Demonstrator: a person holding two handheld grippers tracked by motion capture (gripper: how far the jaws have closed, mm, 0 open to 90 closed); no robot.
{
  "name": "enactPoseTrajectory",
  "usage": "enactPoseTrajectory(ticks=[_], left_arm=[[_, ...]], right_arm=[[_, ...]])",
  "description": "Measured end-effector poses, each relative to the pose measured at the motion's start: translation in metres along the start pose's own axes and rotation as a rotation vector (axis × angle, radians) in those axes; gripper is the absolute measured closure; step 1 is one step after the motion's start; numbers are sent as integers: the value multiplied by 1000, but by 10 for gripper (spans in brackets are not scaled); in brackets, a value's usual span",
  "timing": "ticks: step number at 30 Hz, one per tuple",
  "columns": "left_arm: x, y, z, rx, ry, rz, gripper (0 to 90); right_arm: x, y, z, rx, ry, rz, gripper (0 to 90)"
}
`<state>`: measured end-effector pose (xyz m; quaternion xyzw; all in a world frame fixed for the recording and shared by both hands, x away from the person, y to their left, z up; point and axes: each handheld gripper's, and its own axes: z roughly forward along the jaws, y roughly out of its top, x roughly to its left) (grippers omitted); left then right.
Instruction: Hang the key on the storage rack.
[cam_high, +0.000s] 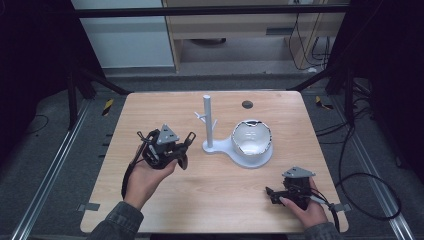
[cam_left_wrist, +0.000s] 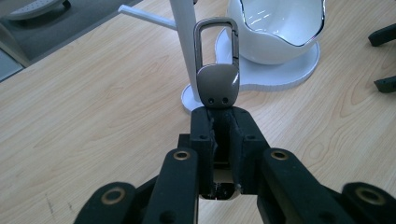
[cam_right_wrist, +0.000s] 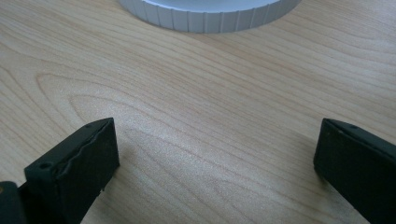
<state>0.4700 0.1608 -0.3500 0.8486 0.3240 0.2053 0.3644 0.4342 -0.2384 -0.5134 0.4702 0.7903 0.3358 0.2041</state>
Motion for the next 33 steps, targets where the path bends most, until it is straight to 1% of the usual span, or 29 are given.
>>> enactPoseTrajectory(ticks=[2, 3, 6, 11, 13, 16, 17, 19, 21, 25, 28, 33], left_arm=[[0, 1, 1, 0, -4, 1, 805], [-1, 2, 2, -7, -3, -5, 806], [-4, 7, 3, -13, -2, 3, 805], [-4, 11, 5, -9, -3, 11, 806], [-4, 13, 6, -17, 0, 5, 805], [-2, 16, 7, -20, 7, 7, 805], [-1, 18, 7, -32, 12, 1, 805], [0, 19, 7, -31, 13, 5, 805], [1, 21, 7, -36, 14, -2, 806], [3, 27, 7, -42, 29, 4, 805], [4, 31, 6, -51, 39, -1, 805], [8, 37, 6, -67, 41, -19, 805]], right_arm=[[0, 0, 0, 0, 0, 0, 4], [0, 0, 0, 0, 0, 0, 4], [0, 0, 0, 0, 0, 0, 4], [0, 0, 0, 0, 0, 0, 4], [0, 0, 0, 0, 0, 0, 4], [0, 0, 0, 0, 0, 0, 4], [0, 0, 0, 0, 0, -1, 4], [0, 0, 0, 0, 0, 0, 4], [0, 0, 0, 0, 0, 0, 4], [0, 0, 0, 0, 0, 0, 4], [0, 0, 0, 0, 0, 0, 4], [0, 0, 0, 0, 0, 0, 4]])
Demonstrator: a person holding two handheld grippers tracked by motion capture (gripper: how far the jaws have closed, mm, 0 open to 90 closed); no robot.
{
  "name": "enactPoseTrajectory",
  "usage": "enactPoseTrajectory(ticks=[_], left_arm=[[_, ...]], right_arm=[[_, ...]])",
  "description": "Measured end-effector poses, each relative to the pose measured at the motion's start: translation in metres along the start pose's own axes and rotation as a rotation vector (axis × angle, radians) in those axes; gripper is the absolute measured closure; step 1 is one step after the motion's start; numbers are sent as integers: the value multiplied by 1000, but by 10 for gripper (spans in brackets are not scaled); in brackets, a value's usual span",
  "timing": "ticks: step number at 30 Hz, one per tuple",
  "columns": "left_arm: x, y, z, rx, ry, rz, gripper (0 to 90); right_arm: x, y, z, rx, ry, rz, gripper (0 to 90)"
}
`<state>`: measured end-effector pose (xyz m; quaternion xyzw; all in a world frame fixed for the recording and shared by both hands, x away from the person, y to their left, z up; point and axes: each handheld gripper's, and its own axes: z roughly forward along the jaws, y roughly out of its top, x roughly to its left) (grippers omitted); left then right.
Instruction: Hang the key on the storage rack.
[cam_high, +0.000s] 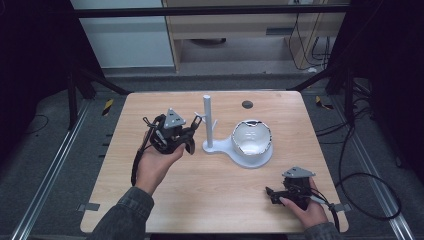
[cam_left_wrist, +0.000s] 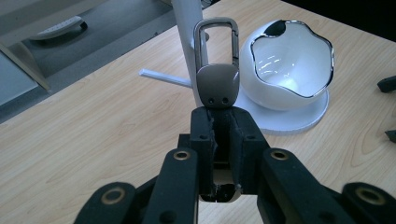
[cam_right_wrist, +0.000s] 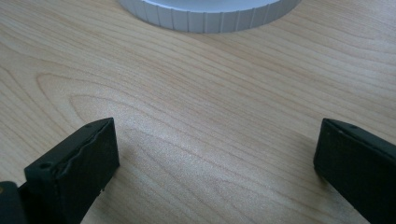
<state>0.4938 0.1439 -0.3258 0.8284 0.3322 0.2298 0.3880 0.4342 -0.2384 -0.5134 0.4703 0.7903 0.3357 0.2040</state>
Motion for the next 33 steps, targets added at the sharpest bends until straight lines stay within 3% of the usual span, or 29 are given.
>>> enactPoseTrajectory(ticks=[11, 33], left_arm=[[5, 3, 6, 9, 13, -8, 805], [8, 3, 17, 11, -3, -43, 805]], right_arm=[[0, 0, 0, 0, 0, 1, 4], [0, 0, 0, 0, 0, 1, 4]])
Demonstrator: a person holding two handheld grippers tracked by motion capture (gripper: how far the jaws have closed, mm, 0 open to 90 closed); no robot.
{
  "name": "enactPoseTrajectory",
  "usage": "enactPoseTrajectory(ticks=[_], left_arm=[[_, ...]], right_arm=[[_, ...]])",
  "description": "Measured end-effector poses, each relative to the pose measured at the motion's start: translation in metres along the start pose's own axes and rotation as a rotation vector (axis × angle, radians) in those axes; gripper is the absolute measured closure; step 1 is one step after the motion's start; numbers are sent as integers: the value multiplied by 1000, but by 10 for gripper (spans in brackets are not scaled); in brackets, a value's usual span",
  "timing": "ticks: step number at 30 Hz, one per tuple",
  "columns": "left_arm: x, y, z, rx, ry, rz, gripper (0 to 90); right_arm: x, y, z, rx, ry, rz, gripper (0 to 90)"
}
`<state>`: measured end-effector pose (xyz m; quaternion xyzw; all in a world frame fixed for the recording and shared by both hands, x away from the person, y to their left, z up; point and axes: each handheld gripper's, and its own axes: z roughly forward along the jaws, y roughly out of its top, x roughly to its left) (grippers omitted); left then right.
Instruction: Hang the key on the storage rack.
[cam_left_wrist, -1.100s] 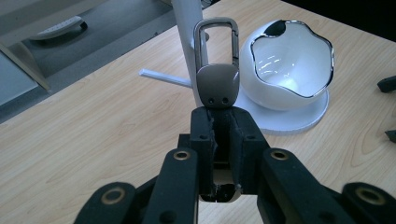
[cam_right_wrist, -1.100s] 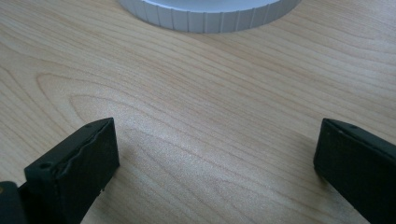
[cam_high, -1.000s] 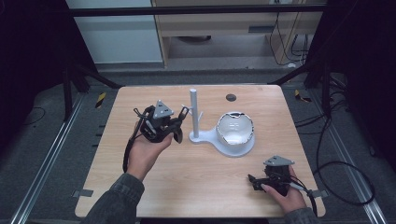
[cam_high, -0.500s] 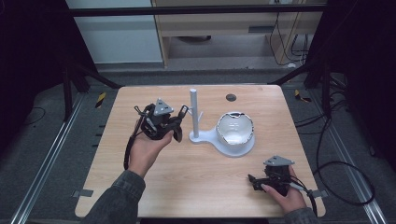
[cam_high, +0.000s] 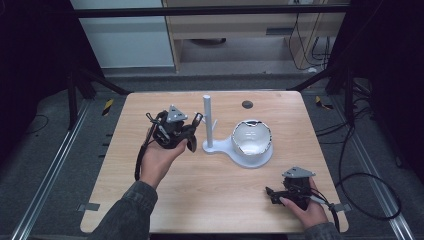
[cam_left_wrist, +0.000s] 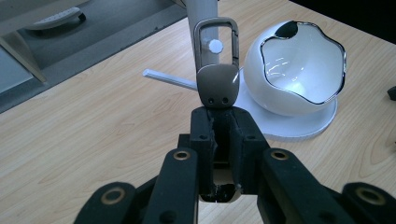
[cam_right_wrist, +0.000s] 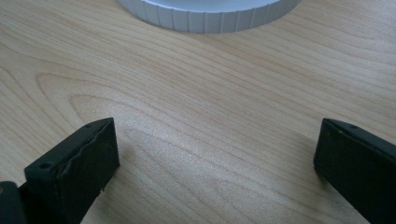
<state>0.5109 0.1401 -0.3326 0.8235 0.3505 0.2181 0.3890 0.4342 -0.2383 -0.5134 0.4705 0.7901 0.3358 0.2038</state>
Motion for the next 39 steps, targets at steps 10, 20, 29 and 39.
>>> enactPoseTrajectory(ticks=[10, 20, 29, 39], left_arm=[[2, 0, 7, 10, 7, -1, 805], [1, 1, 15, 9, 11, -9, 804], [0, 1, 24, 6, 11, -19, 804], [1, -1, 31, 6, 15, -33, 804]], right_arm=[[0, 0, 0, 0, 0, 0, 4], [0, 0, 0, 0, 0, 0, 4], [0, 0, 0, 0, 0, -1, 4], [0, 0, 0, 0, 0, 0, 4]])
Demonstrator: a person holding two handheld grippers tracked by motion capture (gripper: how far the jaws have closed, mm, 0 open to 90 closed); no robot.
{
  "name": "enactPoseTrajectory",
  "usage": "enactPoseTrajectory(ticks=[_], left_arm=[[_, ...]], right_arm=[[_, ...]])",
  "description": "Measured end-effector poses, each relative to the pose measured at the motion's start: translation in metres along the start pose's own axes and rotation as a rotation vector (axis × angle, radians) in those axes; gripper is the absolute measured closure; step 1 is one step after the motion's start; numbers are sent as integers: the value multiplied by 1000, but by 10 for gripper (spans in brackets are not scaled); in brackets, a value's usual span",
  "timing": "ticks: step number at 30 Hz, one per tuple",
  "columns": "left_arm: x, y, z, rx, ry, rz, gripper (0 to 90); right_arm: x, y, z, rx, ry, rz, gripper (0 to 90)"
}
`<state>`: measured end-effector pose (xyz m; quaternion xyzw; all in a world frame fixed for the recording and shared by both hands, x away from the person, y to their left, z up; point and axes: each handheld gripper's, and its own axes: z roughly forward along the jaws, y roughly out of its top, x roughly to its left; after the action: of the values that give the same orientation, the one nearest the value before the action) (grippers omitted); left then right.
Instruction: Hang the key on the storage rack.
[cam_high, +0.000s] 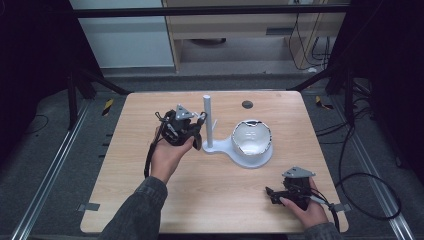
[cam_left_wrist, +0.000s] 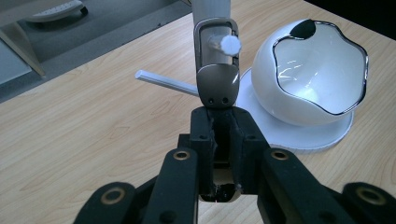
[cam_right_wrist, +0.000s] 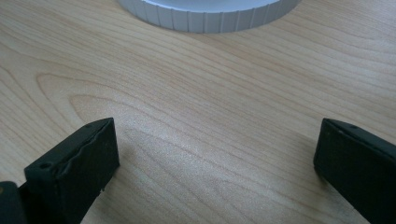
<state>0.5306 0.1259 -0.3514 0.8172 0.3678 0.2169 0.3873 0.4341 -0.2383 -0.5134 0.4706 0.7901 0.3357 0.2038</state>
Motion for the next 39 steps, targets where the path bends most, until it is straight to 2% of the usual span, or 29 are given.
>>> enactPoseTrajectory(ticks=[24, 39], left_arm=[[-4, -3, 14, 8, -1, -5, 802], [-6, -7, 21, -22, 4, -16, 802]], right_arm=[[0, 0, 0, 0, 0, 0, 4], [0, 0, 0, 1, -1, 0, 4]])
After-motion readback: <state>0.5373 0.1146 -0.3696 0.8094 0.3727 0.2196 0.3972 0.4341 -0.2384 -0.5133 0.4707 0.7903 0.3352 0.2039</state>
